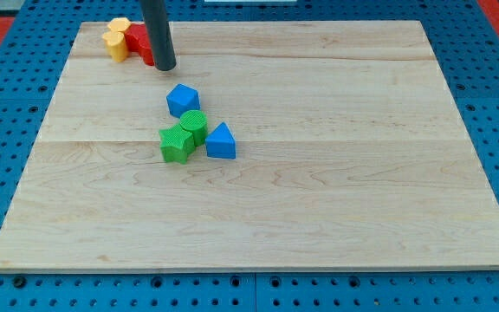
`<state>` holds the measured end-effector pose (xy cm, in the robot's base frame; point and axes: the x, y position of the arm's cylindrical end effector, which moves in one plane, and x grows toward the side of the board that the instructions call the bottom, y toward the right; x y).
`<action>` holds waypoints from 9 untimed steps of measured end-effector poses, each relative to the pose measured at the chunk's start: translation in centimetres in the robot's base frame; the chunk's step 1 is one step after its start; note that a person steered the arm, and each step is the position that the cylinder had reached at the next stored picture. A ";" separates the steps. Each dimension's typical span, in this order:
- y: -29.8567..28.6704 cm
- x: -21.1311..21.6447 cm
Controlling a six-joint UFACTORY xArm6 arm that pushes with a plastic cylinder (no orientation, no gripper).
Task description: Push the blue cube towards the center right
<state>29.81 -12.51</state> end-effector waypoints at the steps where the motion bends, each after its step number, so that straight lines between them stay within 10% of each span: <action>1: 4.0 2.4; 6: -2.2 4.8; 9: 11.1 9.3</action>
<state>39.09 -1.36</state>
